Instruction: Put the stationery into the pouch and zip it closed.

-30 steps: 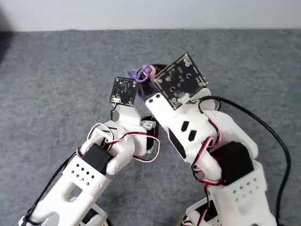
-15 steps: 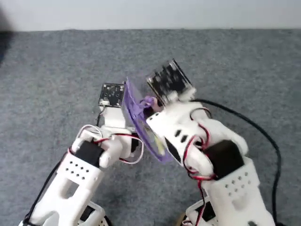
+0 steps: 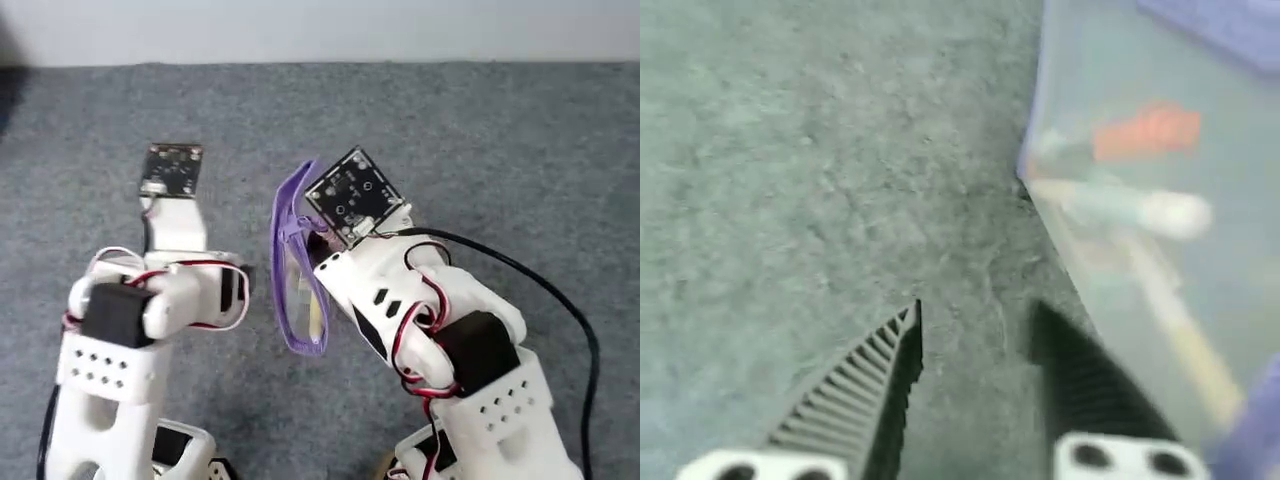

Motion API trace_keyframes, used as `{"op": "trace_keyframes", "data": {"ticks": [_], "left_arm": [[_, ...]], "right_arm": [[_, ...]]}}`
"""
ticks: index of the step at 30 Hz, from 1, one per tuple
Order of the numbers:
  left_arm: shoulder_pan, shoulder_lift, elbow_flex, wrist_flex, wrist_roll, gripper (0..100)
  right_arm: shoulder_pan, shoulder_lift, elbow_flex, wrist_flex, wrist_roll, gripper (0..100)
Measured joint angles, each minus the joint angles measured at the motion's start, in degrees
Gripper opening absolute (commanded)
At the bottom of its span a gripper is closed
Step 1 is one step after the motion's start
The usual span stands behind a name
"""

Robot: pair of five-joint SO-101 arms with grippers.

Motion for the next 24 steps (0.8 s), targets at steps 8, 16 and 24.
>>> {"op": "trace_keyframes", "data": {"ticks": [8, 16, 24], "left_arm": [[-10.02, -0.09, -9.58, -2.64, 1.14, 35], [-12.57, -0.09, -10.55, -10.11, 7.56, 34], [-9.93, -0.09, -11.60, -11.43, 8.88, 34]], "right_arm": [[0.00, 0.53, 0.09, -2.29, 7.30, 0.7], [-8.44, 0.53, 0.09, -0.09, 8.09, 0.7], [-10.64, 0.53, 0.09, 0.88, 8.09, 0.7]]}}
